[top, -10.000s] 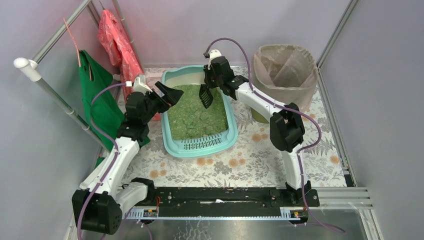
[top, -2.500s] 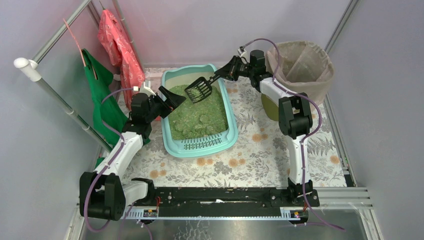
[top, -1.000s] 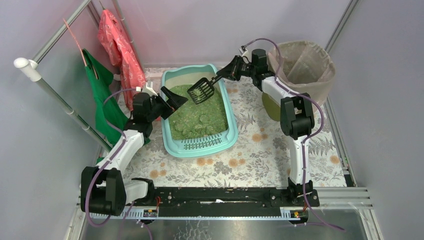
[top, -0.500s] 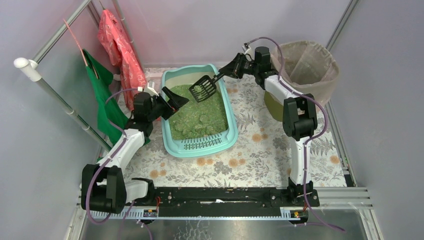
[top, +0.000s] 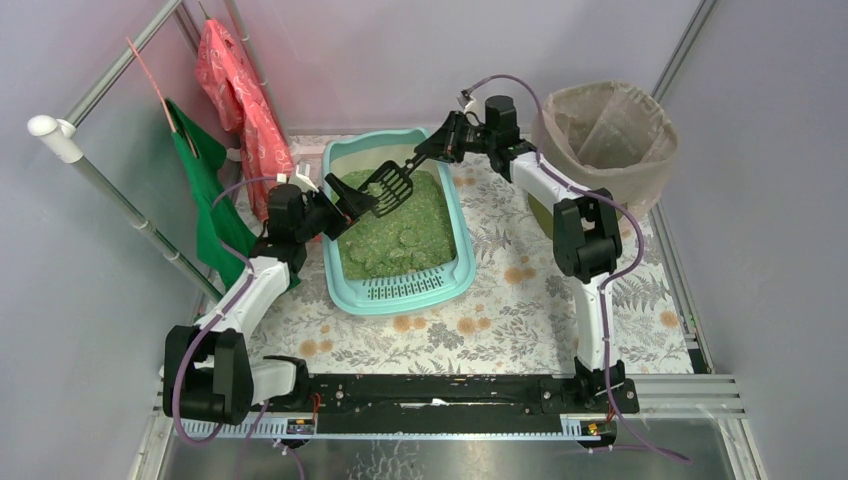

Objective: Clean the litter box

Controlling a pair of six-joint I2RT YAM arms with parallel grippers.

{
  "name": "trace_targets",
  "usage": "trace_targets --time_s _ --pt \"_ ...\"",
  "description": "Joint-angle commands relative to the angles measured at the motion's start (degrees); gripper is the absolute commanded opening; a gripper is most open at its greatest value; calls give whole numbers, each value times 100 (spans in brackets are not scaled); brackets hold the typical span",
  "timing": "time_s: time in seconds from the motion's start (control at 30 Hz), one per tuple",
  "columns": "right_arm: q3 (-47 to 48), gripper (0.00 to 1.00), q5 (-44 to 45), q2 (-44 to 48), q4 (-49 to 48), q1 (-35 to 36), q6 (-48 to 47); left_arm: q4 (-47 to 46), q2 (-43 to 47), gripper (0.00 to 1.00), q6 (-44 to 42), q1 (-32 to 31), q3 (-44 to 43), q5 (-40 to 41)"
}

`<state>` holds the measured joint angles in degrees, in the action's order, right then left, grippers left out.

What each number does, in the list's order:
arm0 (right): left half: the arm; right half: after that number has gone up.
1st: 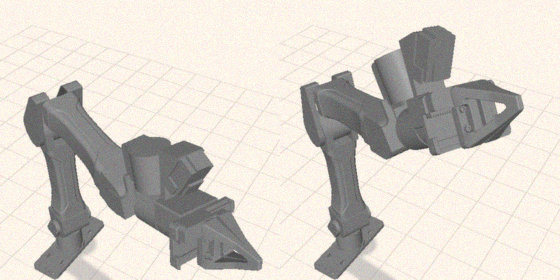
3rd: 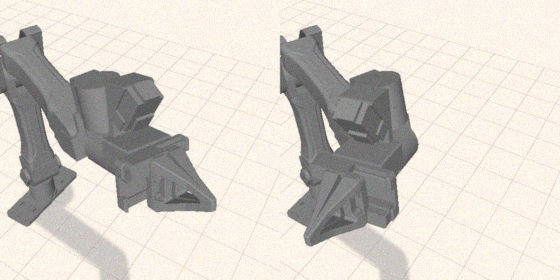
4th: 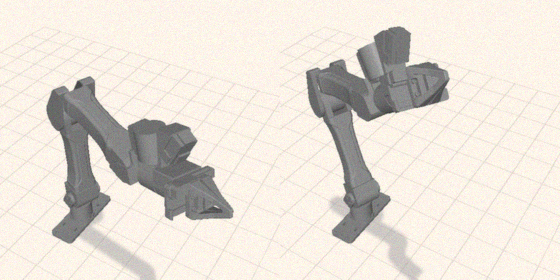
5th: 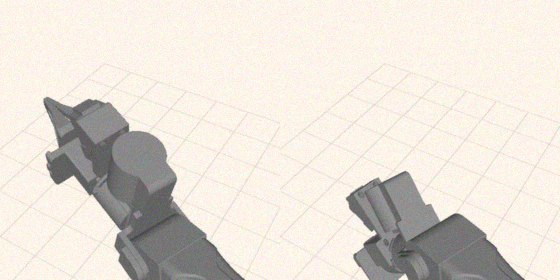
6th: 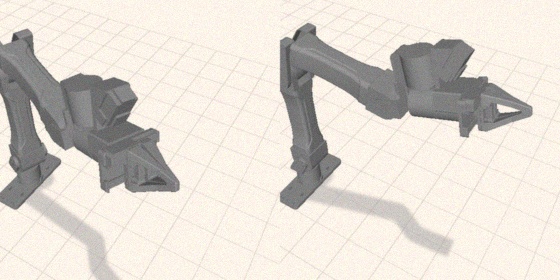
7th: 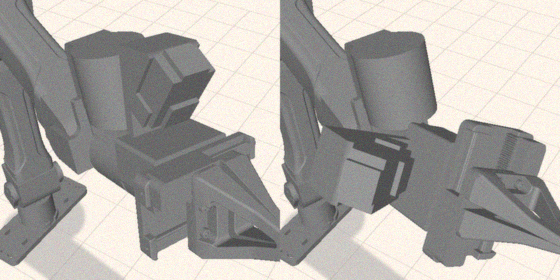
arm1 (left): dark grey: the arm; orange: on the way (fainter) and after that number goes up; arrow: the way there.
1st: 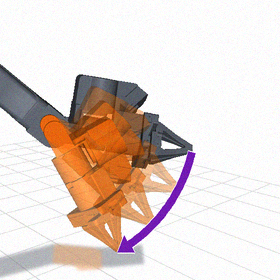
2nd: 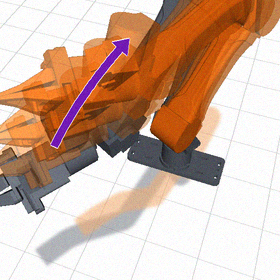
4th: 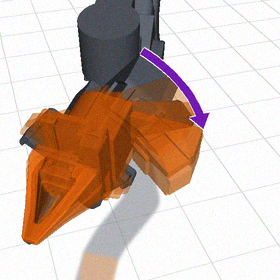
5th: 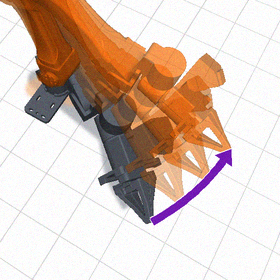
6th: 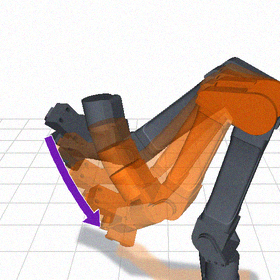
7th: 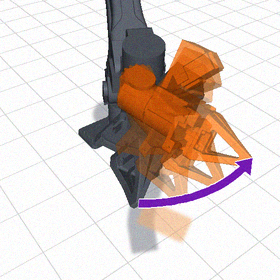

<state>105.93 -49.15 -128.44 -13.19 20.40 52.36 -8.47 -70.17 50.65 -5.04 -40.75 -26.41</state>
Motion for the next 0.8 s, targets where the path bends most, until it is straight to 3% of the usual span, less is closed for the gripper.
trace_targets --time_s 0.0,0.77 --pt "411 0 -129 36 -105 97 -21 -336 -4 99 3 56 -106 -146" --pt "1276 0 -469 776 520 -533 -155 -409 110 99 10 56 -12 -109"
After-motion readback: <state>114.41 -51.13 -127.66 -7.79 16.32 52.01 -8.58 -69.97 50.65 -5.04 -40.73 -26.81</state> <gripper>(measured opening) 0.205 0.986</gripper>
